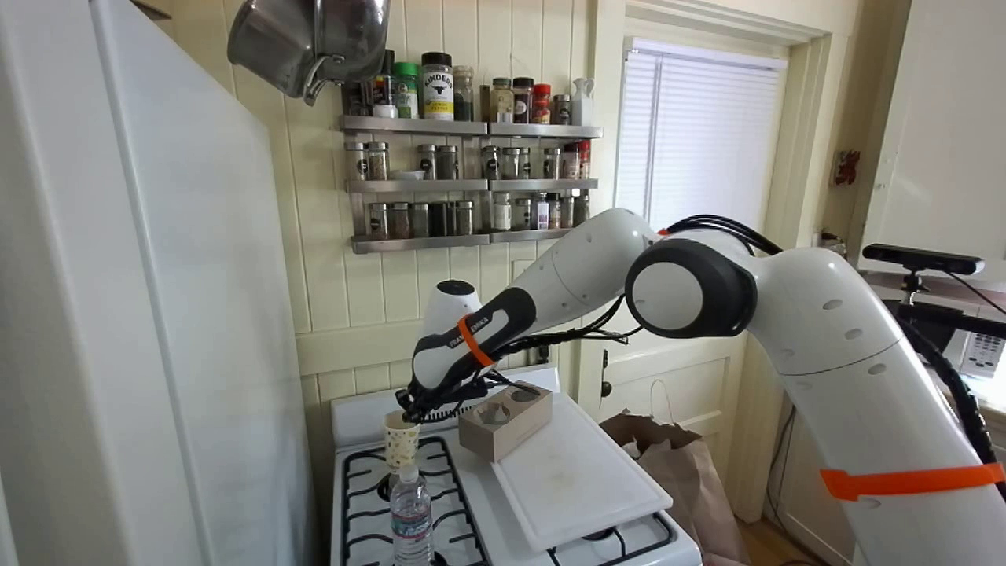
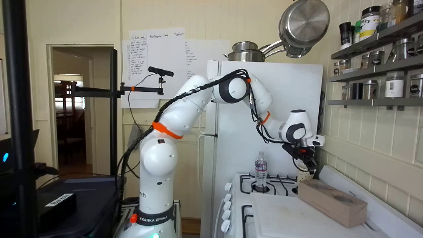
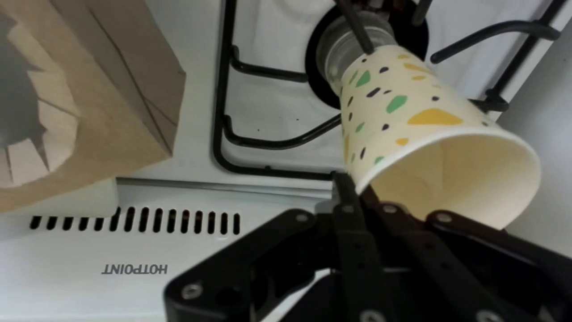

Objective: Remove the paper cup from the box and put it on the stove

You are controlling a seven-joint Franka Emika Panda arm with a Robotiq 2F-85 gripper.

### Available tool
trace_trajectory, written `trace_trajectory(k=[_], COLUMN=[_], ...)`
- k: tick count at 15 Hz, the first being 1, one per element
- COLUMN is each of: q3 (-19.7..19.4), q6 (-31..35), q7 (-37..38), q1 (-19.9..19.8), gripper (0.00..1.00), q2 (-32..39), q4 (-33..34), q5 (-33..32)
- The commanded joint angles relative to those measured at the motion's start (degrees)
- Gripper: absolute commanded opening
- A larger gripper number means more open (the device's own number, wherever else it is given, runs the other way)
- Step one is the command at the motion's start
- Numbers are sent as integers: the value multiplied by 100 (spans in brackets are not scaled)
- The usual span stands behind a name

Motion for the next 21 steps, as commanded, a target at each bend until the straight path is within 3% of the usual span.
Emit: trace_trajectory(k=[1, 8, 9, 12, 17, 19, 21], q3=[-192, -330, -361, -345, 109, -6, -255], q6=[-413, -537, -509, -461, -248, -262, -24], q7=[292, 351, 360, 324, 215, 457, 861], q1=[153, 392, 436, 492, 462, 621, 806], gripper=[1, 1, 25, 42, 80, 95, 100], q2=[180, 406, 419, 343, -333, -696, -1043], q4=[274, 455, 451, 359, -46, -184, -336], q5=[-103, -457, -525, -586, -275, -495, -852])
